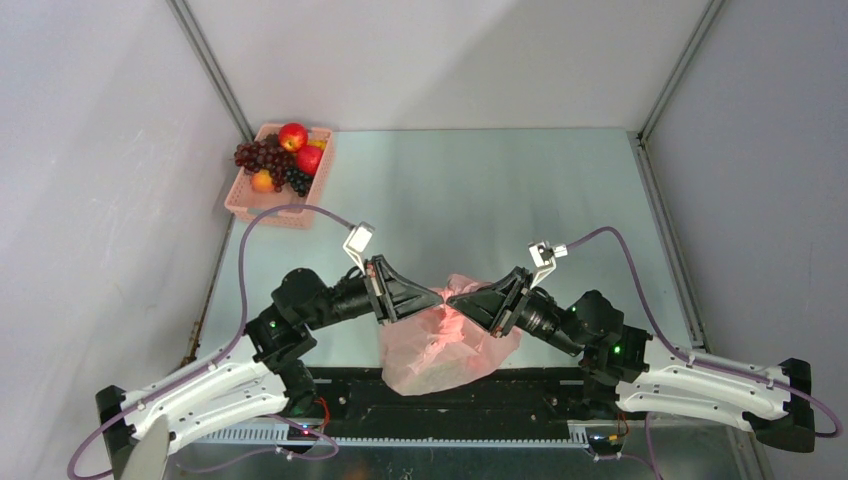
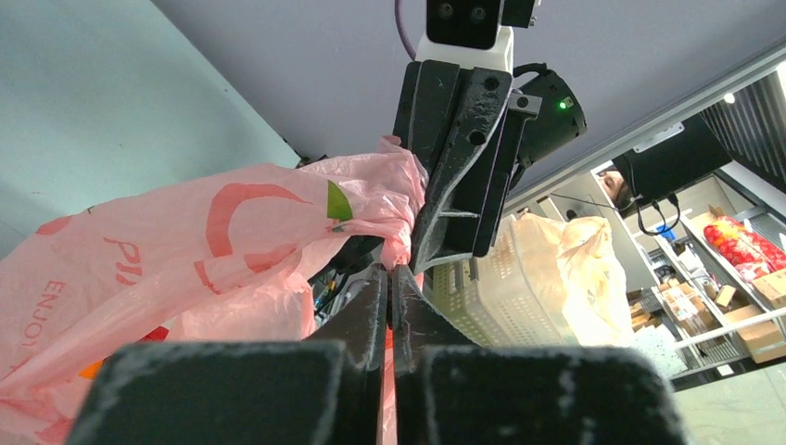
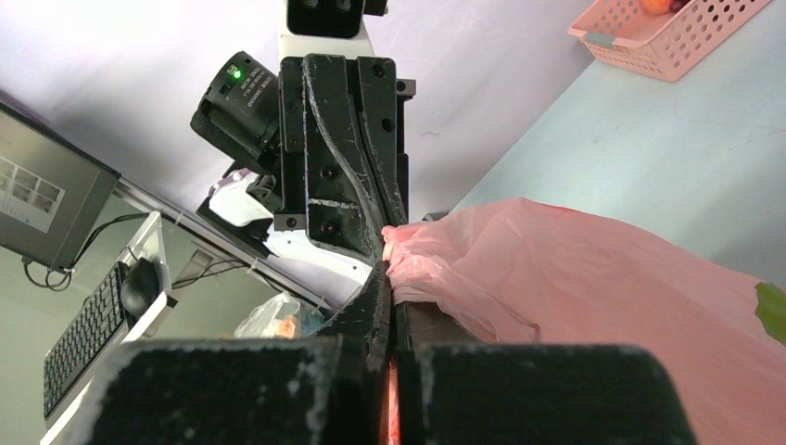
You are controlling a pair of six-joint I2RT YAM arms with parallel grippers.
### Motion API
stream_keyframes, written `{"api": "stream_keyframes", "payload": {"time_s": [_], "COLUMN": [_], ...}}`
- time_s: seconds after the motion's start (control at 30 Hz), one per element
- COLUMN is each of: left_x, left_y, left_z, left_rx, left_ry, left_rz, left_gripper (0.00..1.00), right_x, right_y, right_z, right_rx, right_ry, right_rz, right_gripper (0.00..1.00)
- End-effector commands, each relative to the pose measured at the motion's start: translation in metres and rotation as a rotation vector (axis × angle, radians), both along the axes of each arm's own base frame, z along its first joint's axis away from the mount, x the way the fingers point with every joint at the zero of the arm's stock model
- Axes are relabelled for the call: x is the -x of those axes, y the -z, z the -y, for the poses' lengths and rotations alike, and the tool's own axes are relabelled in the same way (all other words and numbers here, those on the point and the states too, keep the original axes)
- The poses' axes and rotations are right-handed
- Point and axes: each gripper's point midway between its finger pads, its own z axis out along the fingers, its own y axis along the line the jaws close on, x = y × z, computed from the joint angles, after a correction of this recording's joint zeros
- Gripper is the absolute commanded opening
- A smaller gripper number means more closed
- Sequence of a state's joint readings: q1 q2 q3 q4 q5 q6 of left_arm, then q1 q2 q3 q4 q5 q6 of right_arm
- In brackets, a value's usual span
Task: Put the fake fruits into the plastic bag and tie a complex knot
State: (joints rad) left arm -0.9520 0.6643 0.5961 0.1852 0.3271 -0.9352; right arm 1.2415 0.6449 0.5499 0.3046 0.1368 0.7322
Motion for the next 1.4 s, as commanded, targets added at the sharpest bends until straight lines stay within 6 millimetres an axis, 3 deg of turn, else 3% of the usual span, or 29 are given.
{"api": "stream_keyframes", "payload": {"time_s": [0.0, 0.07, 0.33, 0.53, 0.9, 1.37], "left_x": [0.003, 0.002, -0.001, -0.004, -0.005, -0.006], "left_y": [-0.006, -0.005, 0.002, 0.004, 0.007, 0.007], "left_z": [-0.004, -0.005, -0.003, -0.003, -0.002, -0.003], "left_rx": [0.025, 0.022, -0.005, -0.011, -0.019, -0.016], "left_ry": [0.008, 0.002, -0.010, -0.023, -0.029, -0.035], "left_rz": [0.032, 0.035, 0.032, 0.029, 0.018, 0.016], "left_gripper": [0.00, 0.00, 0.00, 0.00, 0.00, 0.00], "right_x": [0.000, 0.000, 0.012, 0.027, 0.045, 0.048], "right_y": [-0.013, -0.012, -0.003, 0.009, 0.032, 0.035], "right_z": [0.006, 0.007, 0.008, 0.014, 0.020, 0.002], "right_rx": [-0.045, -0.041, -0.002, 0.040, 0.129, 0.143], "right_ry": [0.010, 0.010, -0.036, -0.061, -0.048, -0.069], "right_rz": [0.010, 0.007, -0.003, -0.037, -0.071, -0.045], "right_gripper": [0.00, 0.00, 0.39, 0.54, 0.56, 0.42]}}
